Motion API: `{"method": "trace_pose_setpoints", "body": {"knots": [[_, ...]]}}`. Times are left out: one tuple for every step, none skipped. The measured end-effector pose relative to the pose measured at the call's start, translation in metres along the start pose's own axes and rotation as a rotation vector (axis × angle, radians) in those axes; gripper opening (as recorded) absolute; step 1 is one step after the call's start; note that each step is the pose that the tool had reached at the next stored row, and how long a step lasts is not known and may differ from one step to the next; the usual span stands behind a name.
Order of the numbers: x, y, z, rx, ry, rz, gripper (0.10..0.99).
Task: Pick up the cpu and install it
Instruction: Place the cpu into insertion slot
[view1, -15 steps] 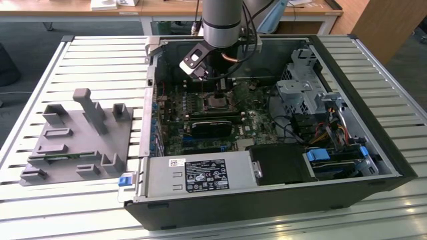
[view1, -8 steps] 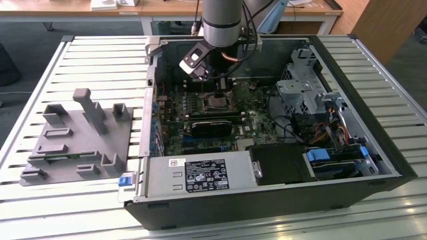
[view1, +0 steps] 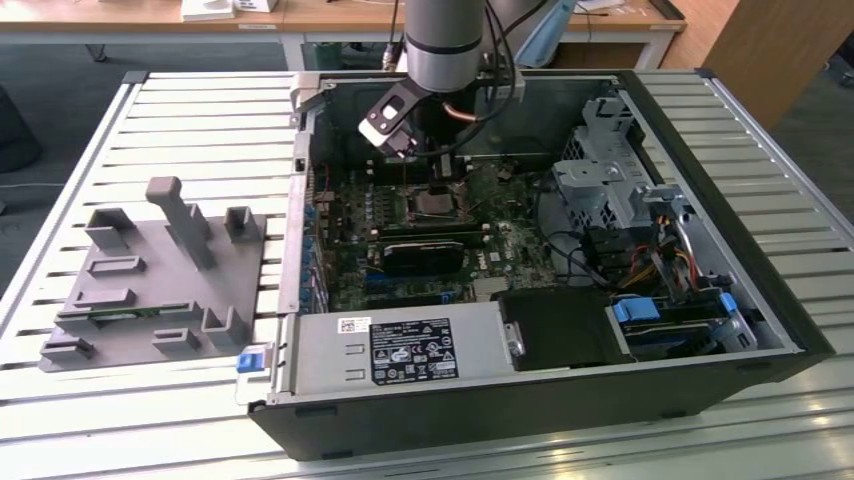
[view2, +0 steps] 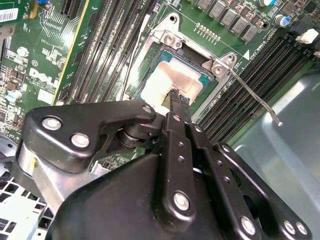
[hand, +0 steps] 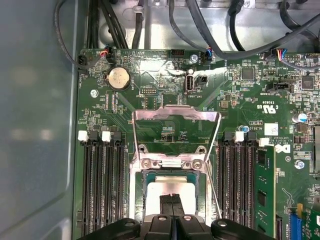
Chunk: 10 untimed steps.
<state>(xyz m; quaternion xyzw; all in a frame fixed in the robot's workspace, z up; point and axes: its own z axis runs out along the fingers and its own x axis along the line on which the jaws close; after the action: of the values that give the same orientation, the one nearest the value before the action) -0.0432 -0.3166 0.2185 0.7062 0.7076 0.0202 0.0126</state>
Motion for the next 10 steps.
{"method": "trace_pose_setpoints", "body": {"knots": [[0.0, 0.0, -0.0004, 0.0, 0.0, 0.0, 0.106], [0.0, 0.0, -0.0008, 0.0, 0.0, 0.0, 0.106], [0.0, 0.0001, -0.0011, 0.0, 0.0001, 0.0, 0.106], [0.0, 0.0001, -0.0014, 0.0, 0.0001, 0.0, 0.106], [0.0001, 0.0001, -0.0016, 0.0, 0.0001, 0.0, 0.106], [0.0, 0.0001, -0.002, 0.0, 0.0001, 0.0, 0.106], [0.0, 0.0001, -0.0025, 0.0, 0.0, 0.0, 0.106], [0.0, 0.0001, -0.003, 0.0, 0.0001, 0.0, 0.106], [0.0001, 0.0002, -0.0034, 0.0, 0.0001, 0.0, 0.106], [0.0001, 0.0002, -0.0038, 0.0, 0.0001, 0.0, 0.106]]}}
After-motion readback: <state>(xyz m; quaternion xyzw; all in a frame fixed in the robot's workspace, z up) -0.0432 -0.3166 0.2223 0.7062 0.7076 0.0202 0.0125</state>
